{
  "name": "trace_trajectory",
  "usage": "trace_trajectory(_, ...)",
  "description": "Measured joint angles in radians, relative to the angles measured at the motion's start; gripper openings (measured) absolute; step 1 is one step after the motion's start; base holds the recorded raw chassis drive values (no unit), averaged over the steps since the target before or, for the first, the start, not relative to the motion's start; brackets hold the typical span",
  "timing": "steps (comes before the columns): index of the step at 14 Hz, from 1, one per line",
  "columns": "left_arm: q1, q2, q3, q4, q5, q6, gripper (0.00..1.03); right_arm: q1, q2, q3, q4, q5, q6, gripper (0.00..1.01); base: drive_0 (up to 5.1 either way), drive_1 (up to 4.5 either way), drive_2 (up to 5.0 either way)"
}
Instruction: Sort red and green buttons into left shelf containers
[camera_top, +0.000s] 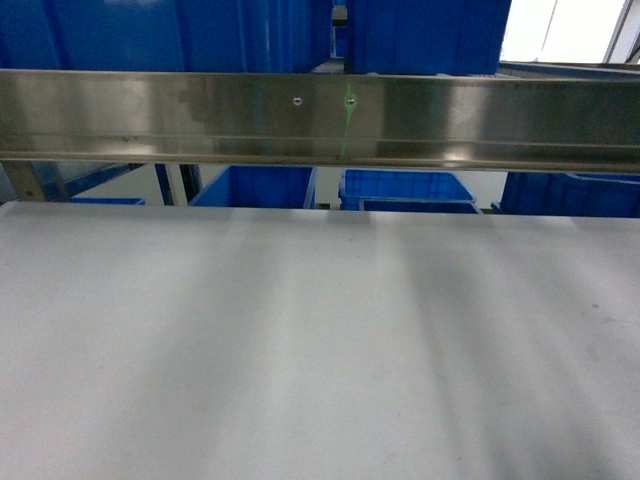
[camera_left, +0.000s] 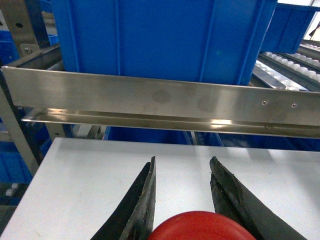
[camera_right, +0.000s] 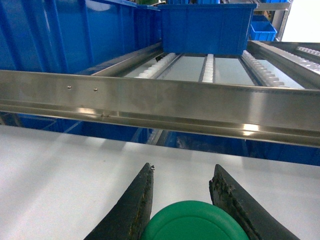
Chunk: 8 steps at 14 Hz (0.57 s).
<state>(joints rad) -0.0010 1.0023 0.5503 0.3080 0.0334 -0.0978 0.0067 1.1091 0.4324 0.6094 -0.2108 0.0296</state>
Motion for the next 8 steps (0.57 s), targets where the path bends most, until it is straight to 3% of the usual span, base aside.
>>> trace_trajectory(8, 0.0, 0.0, 0.0, -0.001, 0.0, 0.0, 0.3, 0.0, 0.0, 0.0, -0.002, 0.0, 0.0, 0.32, -4.9, 2.36, 2.6)
